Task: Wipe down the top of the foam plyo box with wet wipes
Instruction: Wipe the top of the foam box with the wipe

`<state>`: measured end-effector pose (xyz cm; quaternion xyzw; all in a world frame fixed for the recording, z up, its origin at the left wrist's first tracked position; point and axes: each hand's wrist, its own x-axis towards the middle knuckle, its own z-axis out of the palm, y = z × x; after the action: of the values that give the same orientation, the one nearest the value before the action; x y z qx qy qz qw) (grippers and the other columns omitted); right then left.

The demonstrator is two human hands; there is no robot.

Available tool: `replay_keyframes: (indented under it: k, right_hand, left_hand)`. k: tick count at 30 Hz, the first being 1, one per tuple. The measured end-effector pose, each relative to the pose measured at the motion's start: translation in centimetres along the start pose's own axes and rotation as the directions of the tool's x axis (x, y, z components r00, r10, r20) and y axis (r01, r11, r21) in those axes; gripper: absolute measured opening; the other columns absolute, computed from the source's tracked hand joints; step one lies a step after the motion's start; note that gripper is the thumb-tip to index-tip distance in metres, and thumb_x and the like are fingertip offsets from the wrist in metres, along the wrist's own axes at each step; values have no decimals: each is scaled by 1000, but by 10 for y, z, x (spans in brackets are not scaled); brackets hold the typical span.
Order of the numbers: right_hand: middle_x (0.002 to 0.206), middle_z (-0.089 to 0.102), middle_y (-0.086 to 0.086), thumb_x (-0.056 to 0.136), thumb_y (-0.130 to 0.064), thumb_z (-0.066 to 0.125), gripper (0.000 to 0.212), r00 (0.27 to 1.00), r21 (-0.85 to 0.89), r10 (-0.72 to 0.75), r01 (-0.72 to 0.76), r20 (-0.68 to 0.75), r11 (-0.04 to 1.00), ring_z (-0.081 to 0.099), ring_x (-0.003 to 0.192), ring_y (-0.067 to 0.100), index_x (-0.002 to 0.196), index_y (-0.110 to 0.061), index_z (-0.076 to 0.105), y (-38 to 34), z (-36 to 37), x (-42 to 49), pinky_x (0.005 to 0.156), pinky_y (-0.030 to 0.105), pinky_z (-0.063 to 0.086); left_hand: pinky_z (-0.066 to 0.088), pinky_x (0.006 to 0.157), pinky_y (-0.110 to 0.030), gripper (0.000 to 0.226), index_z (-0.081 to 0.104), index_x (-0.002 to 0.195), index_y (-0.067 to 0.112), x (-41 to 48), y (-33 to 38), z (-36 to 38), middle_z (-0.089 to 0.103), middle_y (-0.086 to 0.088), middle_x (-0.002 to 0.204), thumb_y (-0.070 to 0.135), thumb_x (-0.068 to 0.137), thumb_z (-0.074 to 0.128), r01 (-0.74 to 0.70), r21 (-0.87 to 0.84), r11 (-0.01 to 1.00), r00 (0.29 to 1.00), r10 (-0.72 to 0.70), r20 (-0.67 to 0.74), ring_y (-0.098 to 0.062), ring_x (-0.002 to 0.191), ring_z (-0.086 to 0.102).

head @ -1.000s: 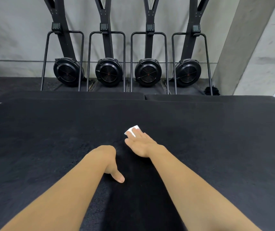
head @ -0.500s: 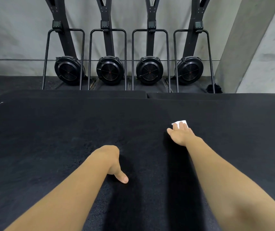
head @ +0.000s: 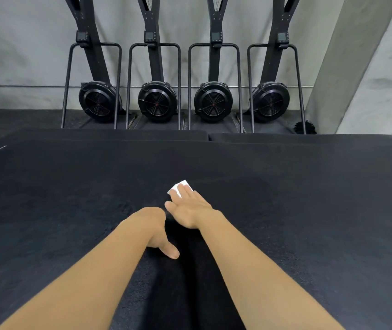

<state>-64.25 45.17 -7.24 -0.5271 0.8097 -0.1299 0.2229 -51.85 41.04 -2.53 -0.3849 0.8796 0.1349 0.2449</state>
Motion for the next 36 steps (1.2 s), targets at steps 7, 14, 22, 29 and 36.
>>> replay_keyframes:
  k: [7, 14, 22, 29, 36]
  right_hand:
    - [155, 21, -6, 100, -41, 28, 50, 981, -14, 137, -140, -137, 990, 32, 134, 29, 149, -34, 30, 76, -36, 9, 115, 40, 25]
    - [161, 15, -3, 102, -42, 25, 53, 911, -6, 382, -388, -157, 922, 22, 143, 32, 154, -30, 24, 157, -71, -3, 120, 45, 18]
    - [153, 26, 8, 100, -48, 31, 63, 914, 47, 330, -328, -235, 943, 27, 141, 26, 152, -14, 32, 77, -37, 10, 117, 38, 26]
    - [160, 13, 1, 102, -47, 28, 60, 995, 30, 29, -26, -99, 999, 17, 145, 25, 155, -19, 23, 3, 3, 23, 119, 42, 22]
    - [151, 25, -7, 102, -44, 30, 51, 990, 40, -13, 19, -137, 999, 32, 134, 22, 150, -26, 31, 47, -25, 32, 111, 38, 31]
  left_hand:
    - [49, 98, -37, 103, 39, 144, 13, 4, 5, -5, 52, -3, 136, 54, 62, 85, 36, -30, 999, 999, -35, 34, -26, 118, 55]
    - [44, 103, -36, 106, 36, 146, 12, 7, -1, 0, 46, -1, 143, 58, 62, 83, 7, -16, 1000, 1000, -7, 0, -24, 127, 49]
    - [40, 108, -36, 106, 37, 145, 14, 6, -8, 6, 39, 0, 150, 63, 62, 80, -35, -38, 999, 999, 34, -35, -21, 135, 41]
    - [22, 119, -38, 116, 13, 155, 20, 2, -15, 14, 8, 1, 162, 63, 67, 76, -78, -108, 991, 995, 71, -75, -19, 149, 8]
    - [44, 94, -31, 57, 57, 125, 22, 26, -4, -4, 59, 3, 121, 60, 83, 59, 3, -73, 997, 893, -36, -448, -19, 115, 52]
